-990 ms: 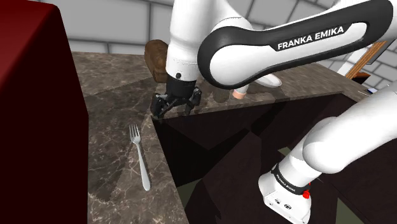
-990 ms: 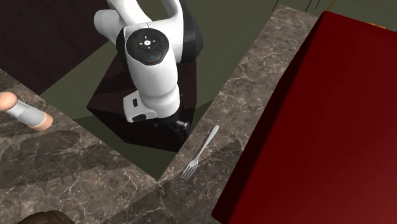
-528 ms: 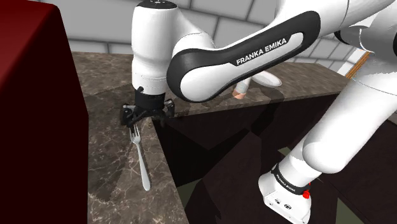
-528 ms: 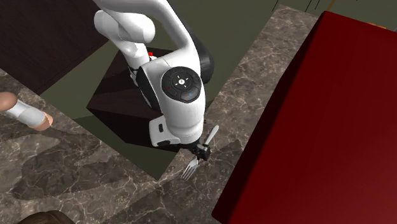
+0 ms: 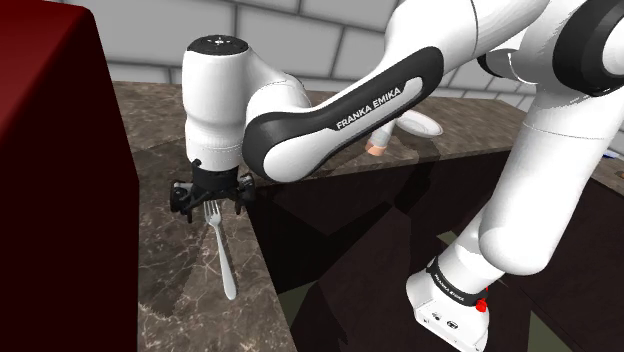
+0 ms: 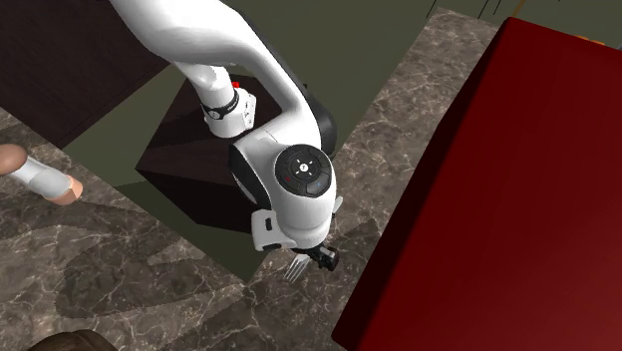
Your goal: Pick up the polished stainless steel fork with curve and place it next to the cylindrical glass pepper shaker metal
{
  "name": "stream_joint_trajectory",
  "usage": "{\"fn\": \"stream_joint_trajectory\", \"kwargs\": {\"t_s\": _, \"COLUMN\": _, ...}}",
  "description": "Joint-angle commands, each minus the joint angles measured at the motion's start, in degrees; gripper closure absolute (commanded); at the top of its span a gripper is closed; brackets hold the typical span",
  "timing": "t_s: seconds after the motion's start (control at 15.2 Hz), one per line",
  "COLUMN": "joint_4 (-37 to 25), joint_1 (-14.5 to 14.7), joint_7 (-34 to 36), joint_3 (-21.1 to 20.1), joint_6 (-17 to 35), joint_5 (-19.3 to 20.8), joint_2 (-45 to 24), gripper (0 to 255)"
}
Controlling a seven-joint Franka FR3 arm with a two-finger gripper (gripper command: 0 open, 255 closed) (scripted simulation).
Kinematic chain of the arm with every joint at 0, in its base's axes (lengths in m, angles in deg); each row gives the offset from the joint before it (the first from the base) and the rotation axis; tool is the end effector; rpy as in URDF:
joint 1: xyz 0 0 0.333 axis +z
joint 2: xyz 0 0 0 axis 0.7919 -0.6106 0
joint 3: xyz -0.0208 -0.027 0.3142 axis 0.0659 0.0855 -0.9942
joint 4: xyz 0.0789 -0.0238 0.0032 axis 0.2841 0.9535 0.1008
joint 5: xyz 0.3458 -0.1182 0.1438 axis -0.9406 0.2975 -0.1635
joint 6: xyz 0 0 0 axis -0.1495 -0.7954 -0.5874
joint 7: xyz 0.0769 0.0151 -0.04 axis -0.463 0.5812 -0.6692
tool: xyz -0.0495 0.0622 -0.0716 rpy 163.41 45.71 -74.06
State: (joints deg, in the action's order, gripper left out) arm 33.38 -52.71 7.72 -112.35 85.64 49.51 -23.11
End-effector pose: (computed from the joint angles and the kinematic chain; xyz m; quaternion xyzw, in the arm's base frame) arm 0.4486 0.3854 0.3427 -0.9808 0.1919 -0.0338 0.0030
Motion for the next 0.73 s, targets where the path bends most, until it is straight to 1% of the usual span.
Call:
{"fn": "stream_joint_trajectory", "kwargs": {"t_s": 0.0, "joint_4": 0.26, "joint_1": 0.56, "joint_7": 0.91, "joint_3": 0.64, "joint_6": 1.19, "joint_5": 1.34, "joint_2": -1.32, "gripper": 0}}
{"fn": "stream_joint_trajectory", "kwargs": {"t_s": 0.59, "joint_4": 0.34, "joint_1": 0.7, "joint_7": 1.12, "joint_3": 0.83, "joint_6": 1.5, "joint_5": 1.65, "joint_2": -1.63, "gripper": 0}}
{"fn": "stream_joint_trajectory", "kwargs": {"t_s": 0.66, "joint_4": 0.34, "joint_1": 0.7, "joint_7": 1.12, "joint_3": 0.83, "joint_6": 1.5, "joint_5": 1.65, "joint_2": -1.63, "gripper": 255}}
